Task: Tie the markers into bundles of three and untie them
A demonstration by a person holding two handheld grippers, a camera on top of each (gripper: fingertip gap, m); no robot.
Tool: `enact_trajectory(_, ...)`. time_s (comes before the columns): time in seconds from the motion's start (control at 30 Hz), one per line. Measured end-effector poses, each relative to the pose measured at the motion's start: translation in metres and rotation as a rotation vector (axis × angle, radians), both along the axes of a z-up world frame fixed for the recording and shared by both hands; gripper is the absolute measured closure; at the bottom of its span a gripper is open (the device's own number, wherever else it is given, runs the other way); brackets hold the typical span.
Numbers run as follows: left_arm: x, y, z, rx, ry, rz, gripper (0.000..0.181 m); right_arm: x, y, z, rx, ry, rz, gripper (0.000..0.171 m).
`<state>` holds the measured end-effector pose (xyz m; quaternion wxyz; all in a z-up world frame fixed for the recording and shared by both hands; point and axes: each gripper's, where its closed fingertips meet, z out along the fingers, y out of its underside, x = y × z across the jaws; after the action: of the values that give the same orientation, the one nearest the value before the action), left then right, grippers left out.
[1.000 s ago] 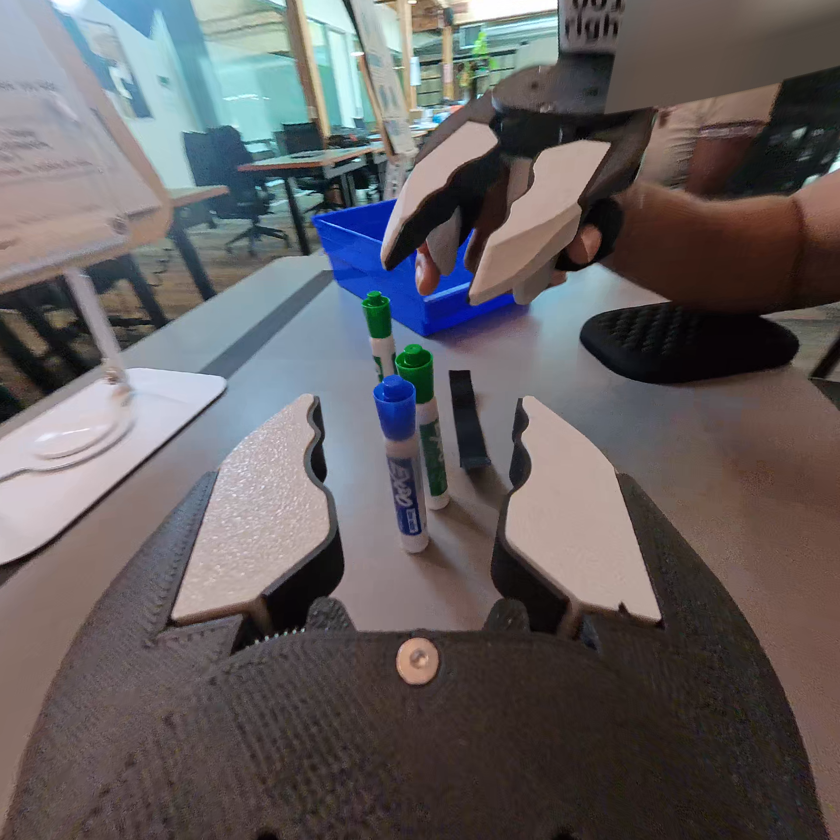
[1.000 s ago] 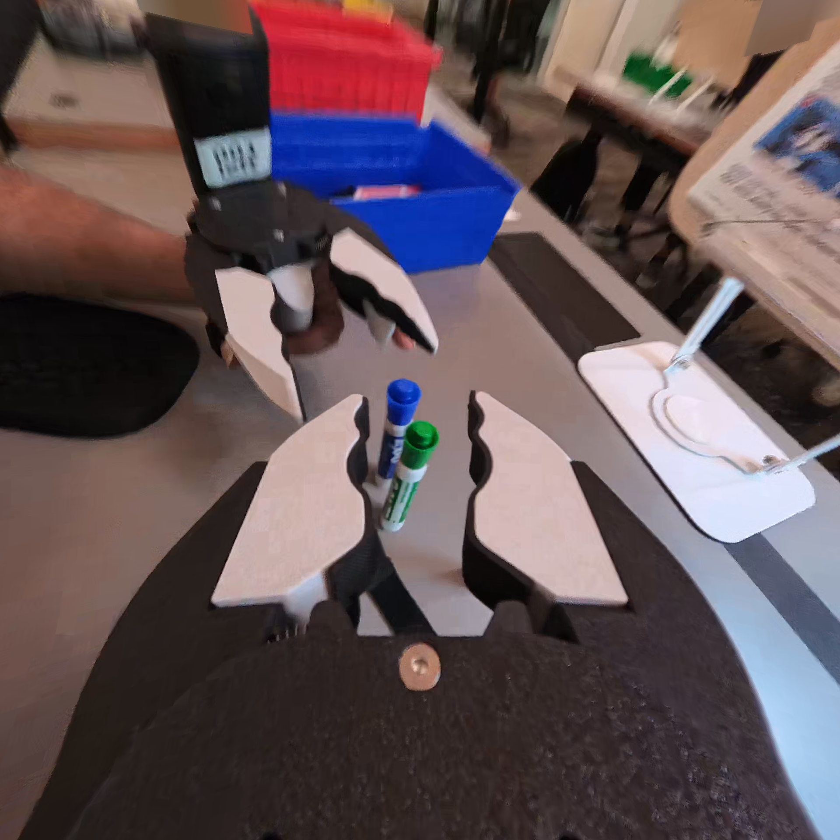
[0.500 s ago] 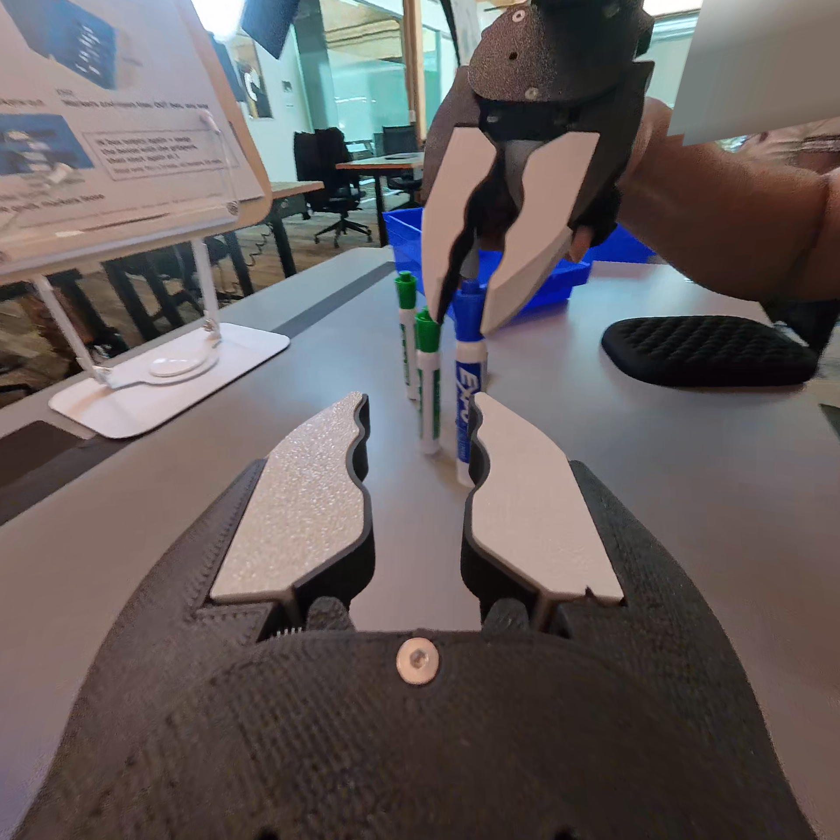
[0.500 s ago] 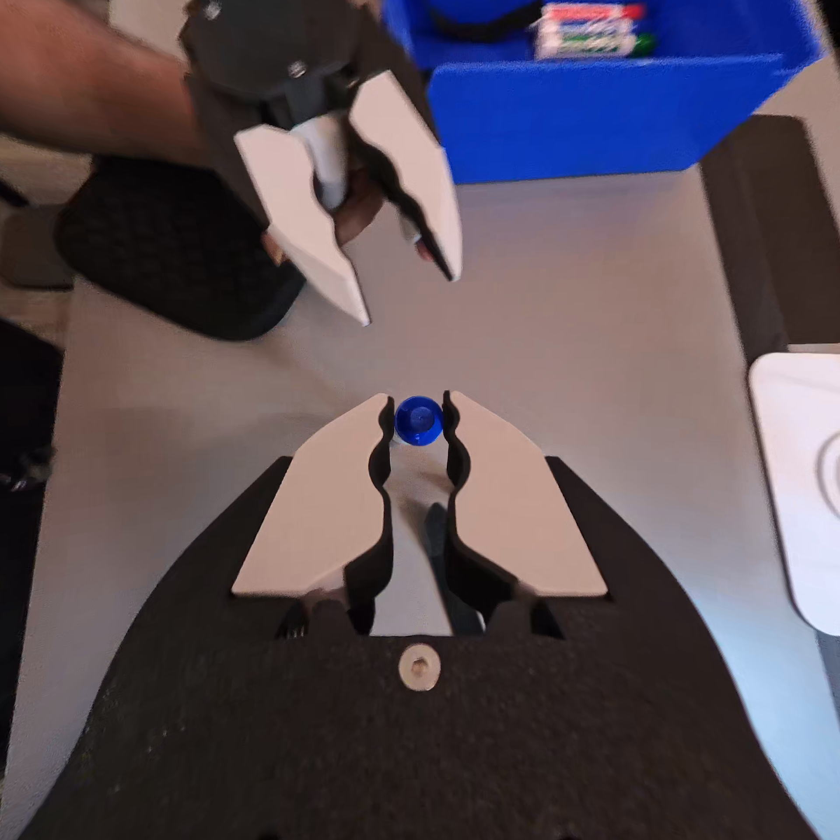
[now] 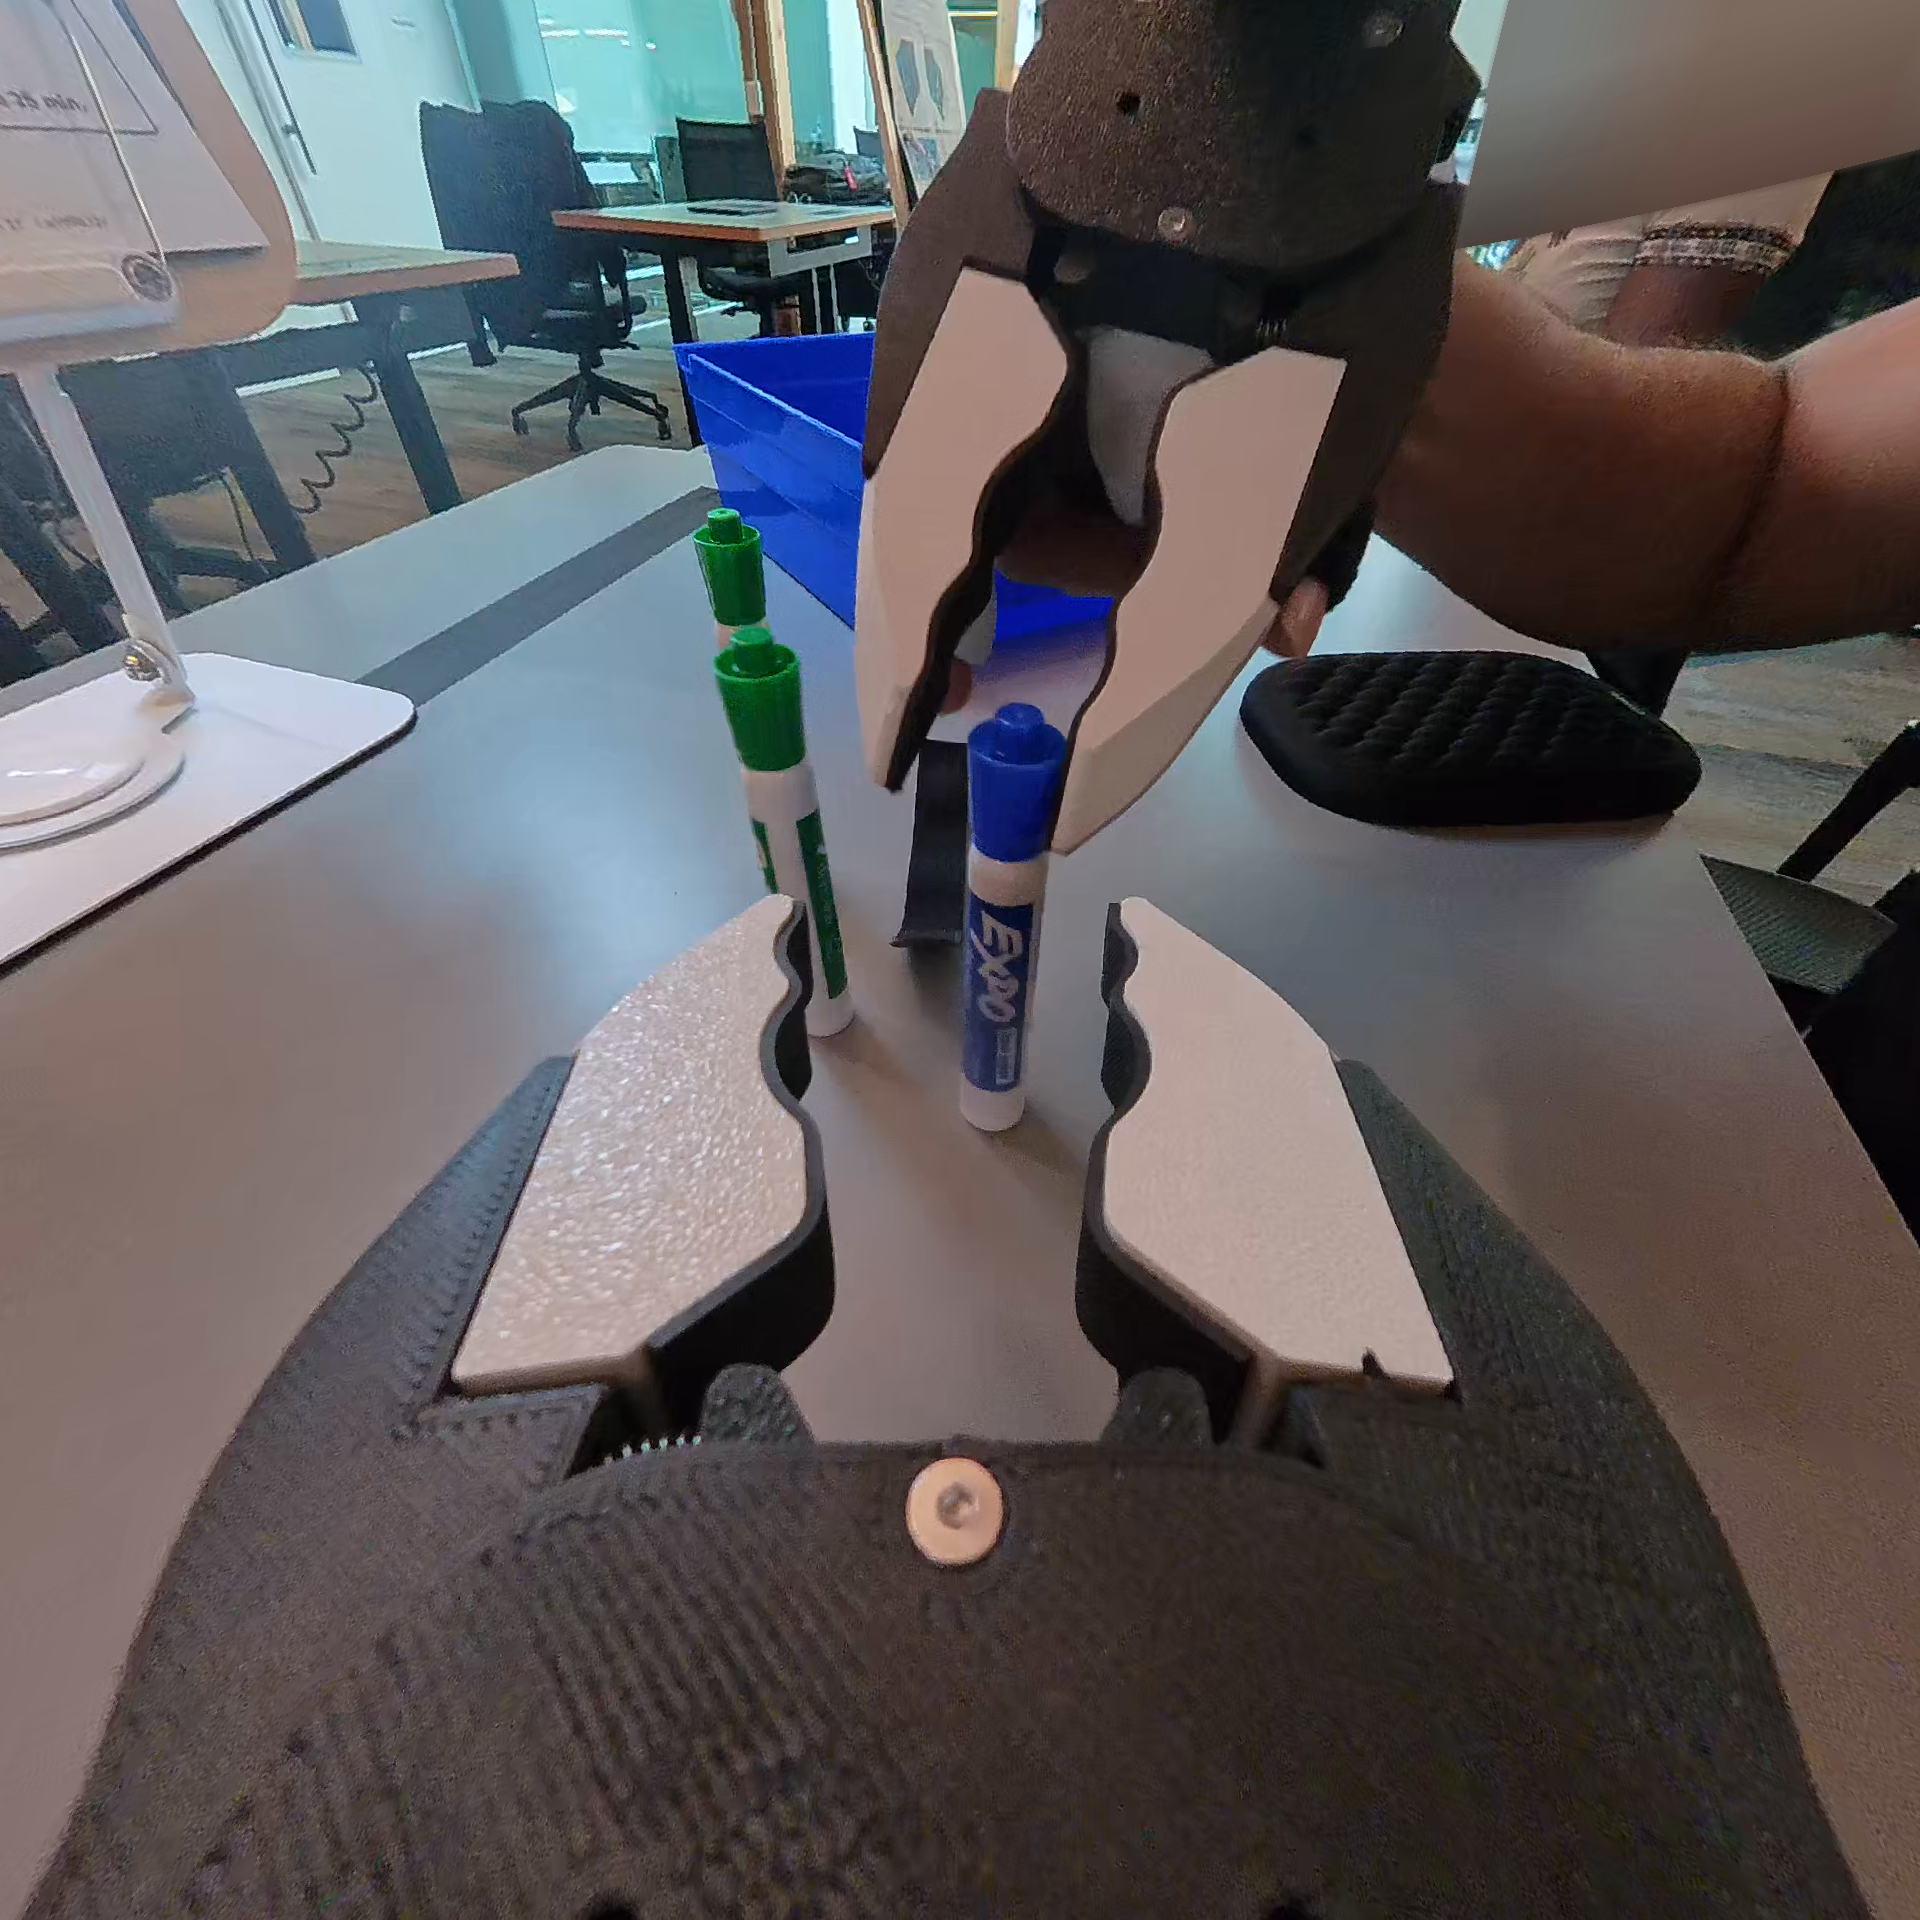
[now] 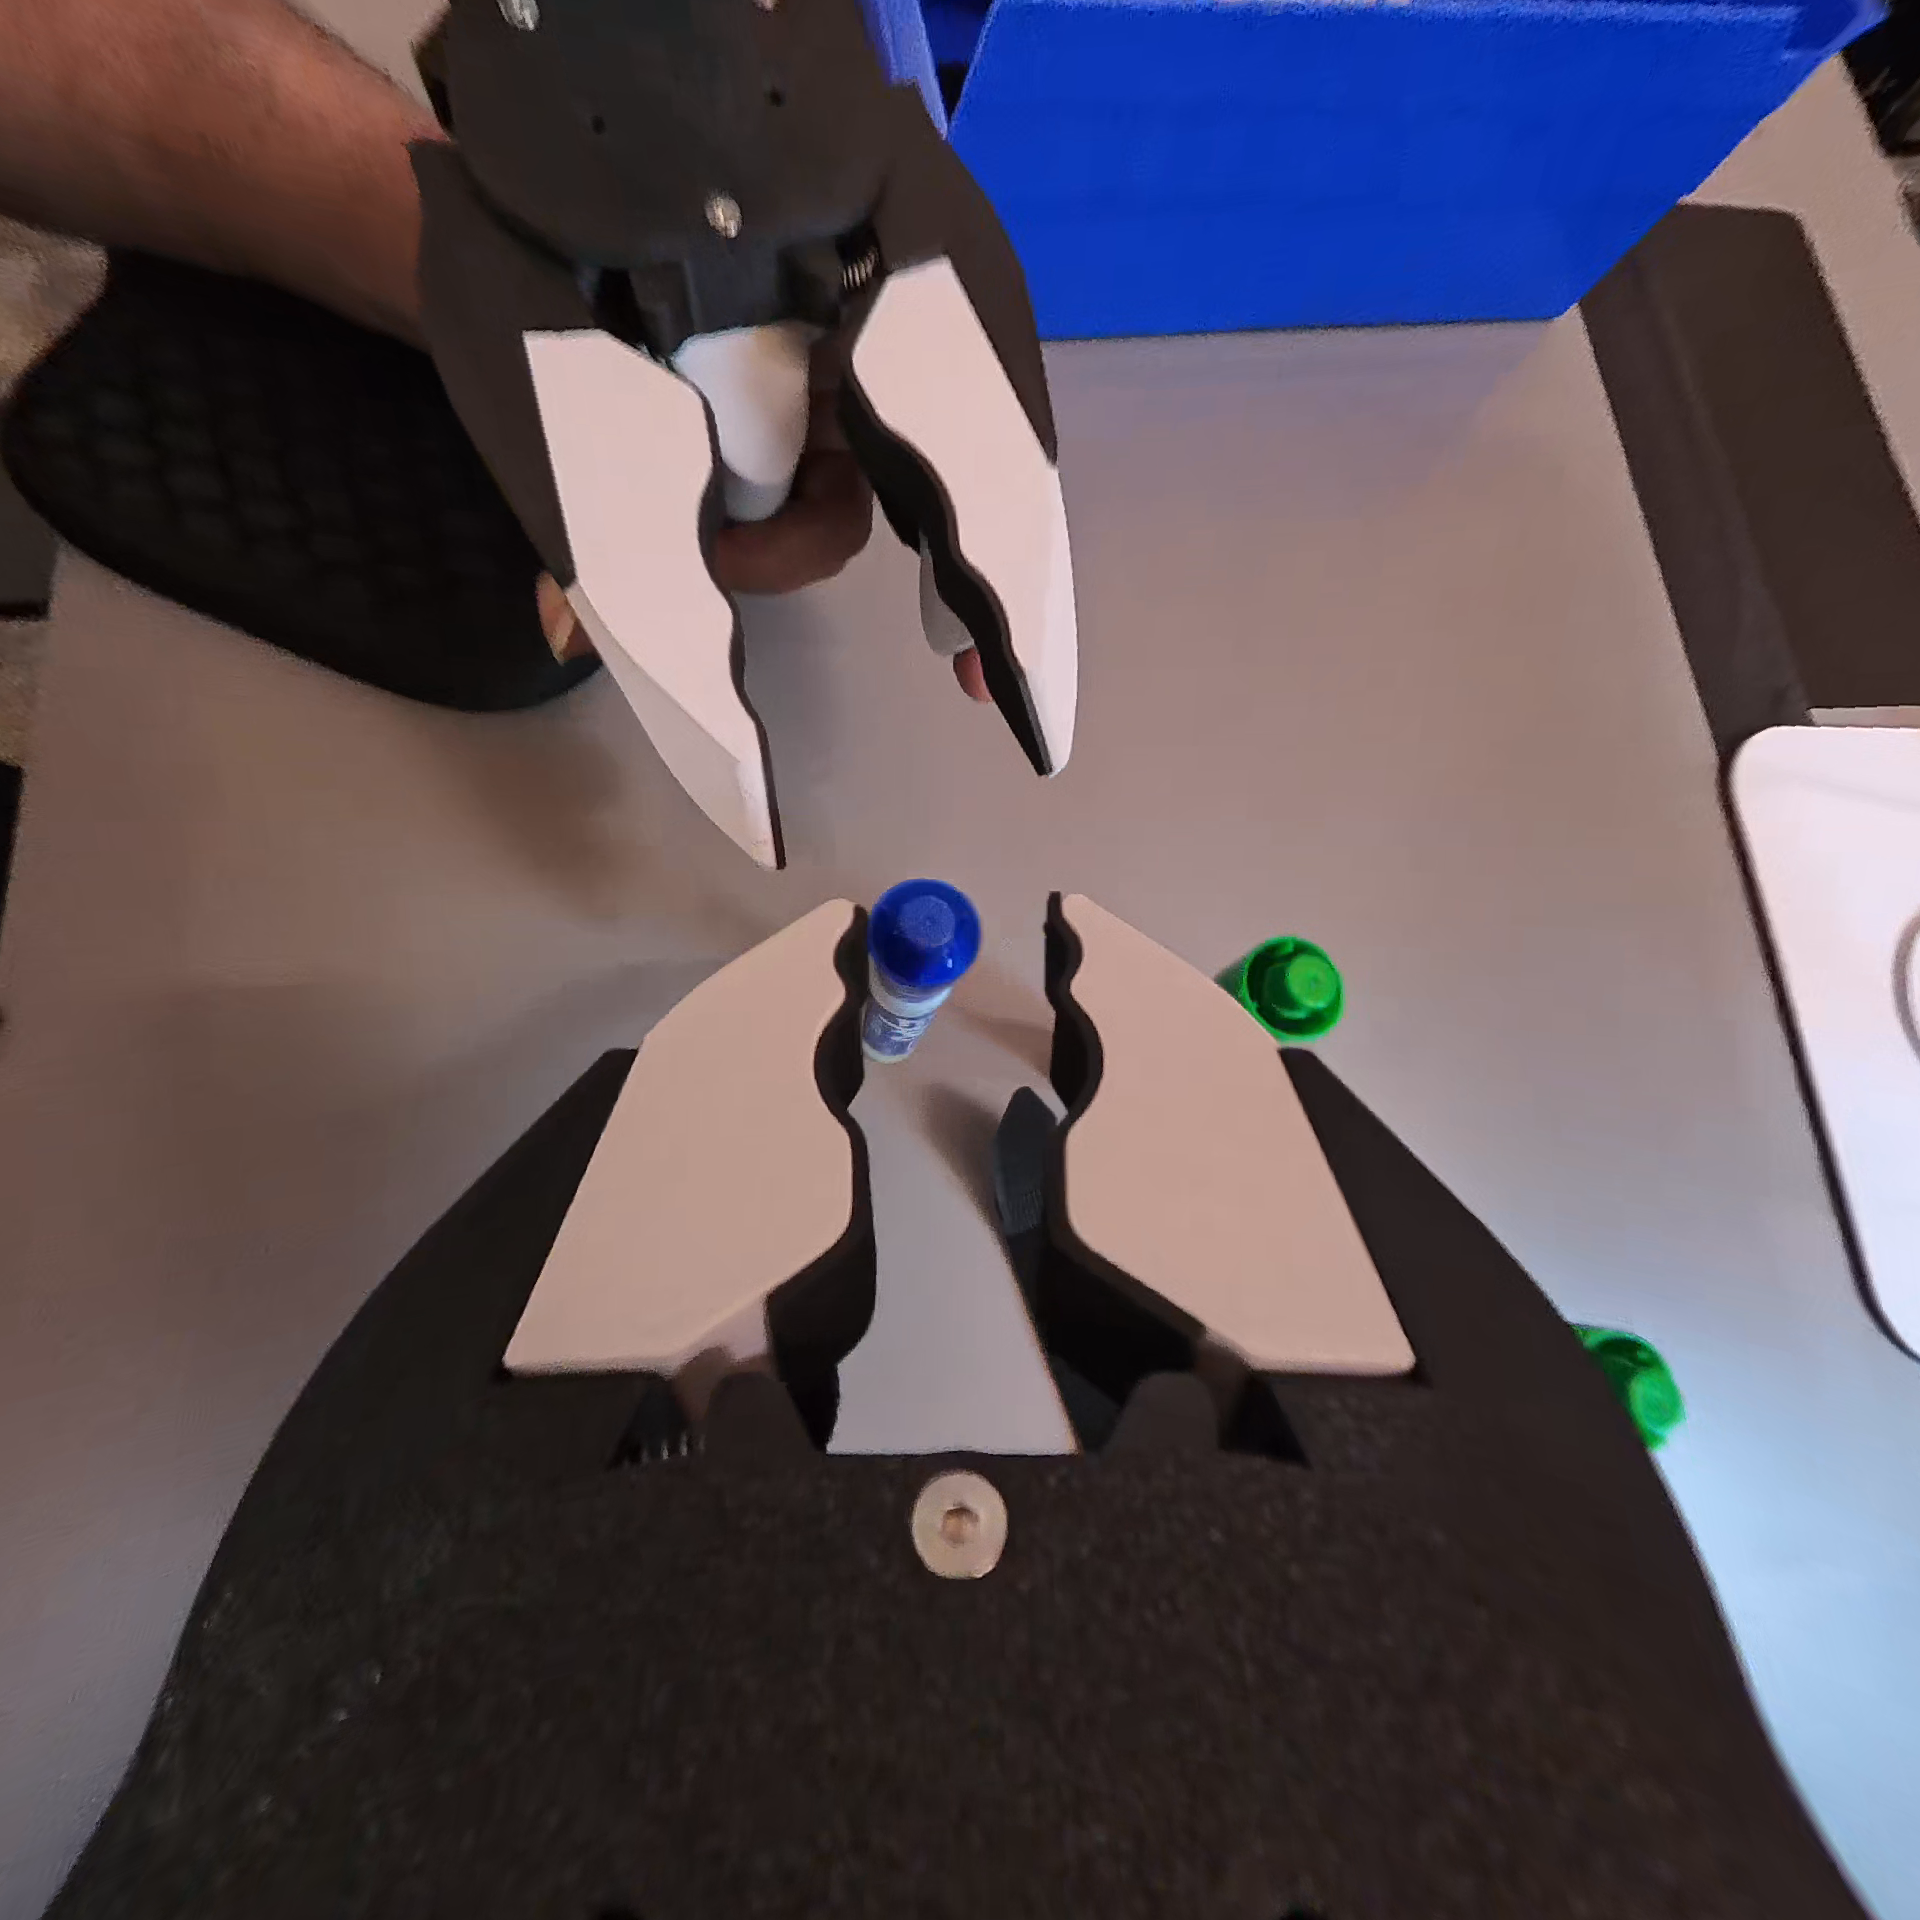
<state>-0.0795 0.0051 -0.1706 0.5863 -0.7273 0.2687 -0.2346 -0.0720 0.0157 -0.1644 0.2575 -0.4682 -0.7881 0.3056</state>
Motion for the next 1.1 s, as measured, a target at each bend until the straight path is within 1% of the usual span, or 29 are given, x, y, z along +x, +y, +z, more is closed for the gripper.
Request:
enact_trajectory(0.1, -0.001, 0.005, 0.002, 0.016, 0.002, -0.001, 0.128, 0.007, 0.011, 0.024, -0.043, 0.068, -0.027, 0.135)
enact_trajectory(0.17, -0.001, 0.007, 0.002, 0.033, 0.014, -0.003, 0.126, 0.011, 0.026, 0.039, -0.081, 0.105, -0.064, 0.135)
enact_trajectory(0.2, -0.001, 0.007, 0.002, 0.039, 0.008, -0.007, 0.125, 0.011, 0.035, 0.041, -0.079, 0.109, -0.089, 0.135)
enact_trajectory(0.27, 0.0, 0.008, 0.002, 0.041, -0.001, -0.013, 0.124, 0.006, 0.052, 0.032, -0.042, 0.081, -0.137, 0.133)
enact_trajectory(0.33, 0.0, 0.01, 0.001, 0.032, -0.005, -0.02, 0.121, -0.001, 0.056, 0.016, -0.024, 0.025, -0.148, 0.133)
enact_trajectory(0.37, 0.001, 0.01, 0.001, 0.026, -0.007, -0.027, 0.121, -0.004, 0.056, 0.007, -0.009, -0.001, -0.152, 0.136)
enact_trajectory(0.4, 0.003, 0.01, 0.0, 0.016, -0.007, -0.037, 0.121, -0.008, 0.059, 0.0, 0.019, -0.013, -0.164, 0.145)
enact_trajectory(0.47, 0.004, 0.008, -0.001, 0.011, 0.003, -0.047, 0.12, -0.014, 0.06, -0.004, 0.046, 0.0, -0.163, 0.171)
enact_trajectory(0.53, 0.004, 0.008, -0.005, 0.0, 0.019, -0.048, 0.12, -0.018, 0.054, 0.001, 0.001, 0.008, -0.118, 0.171)
enact_trajectory(0.6, 0.003, 0.008, -0.007, -0.005, 0.015, -0.047, 0.119, -0.018, 0.053, 0.005, 0.008, -0.007, -0.094, 0.171)
enact_trajectory(0.7, -0.003, 0.015, -0.015, -0.055, 0.027, -0.017, 0.118, -0.02, 0.053, 0.003, -0.002, -0.037, -0.079, 0.152)
enact_trajectory(0.77, -0.009, 0.017, -0.014, -0.072, 0.004, -0.008, 0.12, -0.026, 0.053, 0.001, -0.035, -0.049, -0.089, 0.145)
enact_trajectory(0.83, -0.017, 0.018, -0.007, -0.049, -0.018, 0.014, 0.123, -0.035, 0.053, -0.006, -0.033, -0.094, -0.093, 0.137)
enact_trajectory(1.0, -0.047, 0.016, 0.021, 0.078, -0.09, 0.134, 0.13, -0.078, 0.045, -0.039, -0.006, -0.257, -0.08, 0.13)
enact_trajectory(1.1, -0.063, 0.007, 0.038, 0.153, -0.084, 0.2, 0.135, -0.108, 0.046, -0.066, 0.048, -0.38, -0.065, 0.127)
